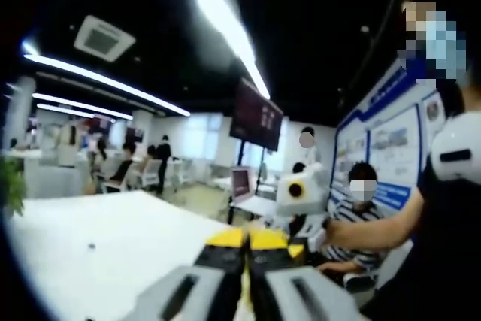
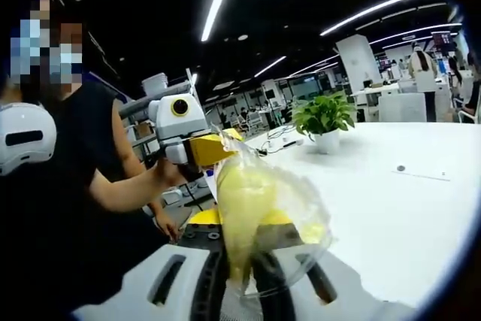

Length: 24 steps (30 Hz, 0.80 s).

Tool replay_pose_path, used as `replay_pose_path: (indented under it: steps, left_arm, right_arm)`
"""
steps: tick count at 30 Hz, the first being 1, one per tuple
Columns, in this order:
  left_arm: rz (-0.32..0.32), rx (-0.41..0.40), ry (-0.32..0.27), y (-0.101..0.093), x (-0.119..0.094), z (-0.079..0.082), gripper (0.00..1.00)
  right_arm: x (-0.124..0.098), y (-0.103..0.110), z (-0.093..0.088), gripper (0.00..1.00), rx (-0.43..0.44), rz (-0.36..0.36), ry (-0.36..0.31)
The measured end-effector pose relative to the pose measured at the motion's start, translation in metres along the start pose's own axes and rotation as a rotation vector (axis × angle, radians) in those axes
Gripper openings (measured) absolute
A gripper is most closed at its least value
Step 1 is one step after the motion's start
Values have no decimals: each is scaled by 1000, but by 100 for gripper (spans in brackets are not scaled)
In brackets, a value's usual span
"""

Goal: Compare the silicone blocks by pressing each to a similar depth, holding the contact briefly, and releasing to observe deformation and rebound differences across the visible hardness samples.

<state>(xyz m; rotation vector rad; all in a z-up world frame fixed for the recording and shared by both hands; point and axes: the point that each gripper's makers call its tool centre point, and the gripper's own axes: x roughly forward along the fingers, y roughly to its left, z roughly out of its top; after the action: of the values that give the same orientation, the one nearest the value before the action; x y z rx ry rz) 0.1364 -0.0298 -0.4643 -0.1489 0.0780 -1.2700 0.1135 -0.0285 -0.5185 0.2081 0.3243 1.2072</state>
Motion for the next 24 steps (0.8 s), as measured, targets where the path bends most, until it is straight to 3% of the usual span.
replay_pose_path:
  steps: [16,24]
  left_arm:
    - [8,-14,3,19,-5,-1,0]
    - [7,-38,8,7,2,-4,0]
  right_arm:
    - [0,-1,-3,6,9,-2,6]
    - [0,-2,-5,8,9,8,8]
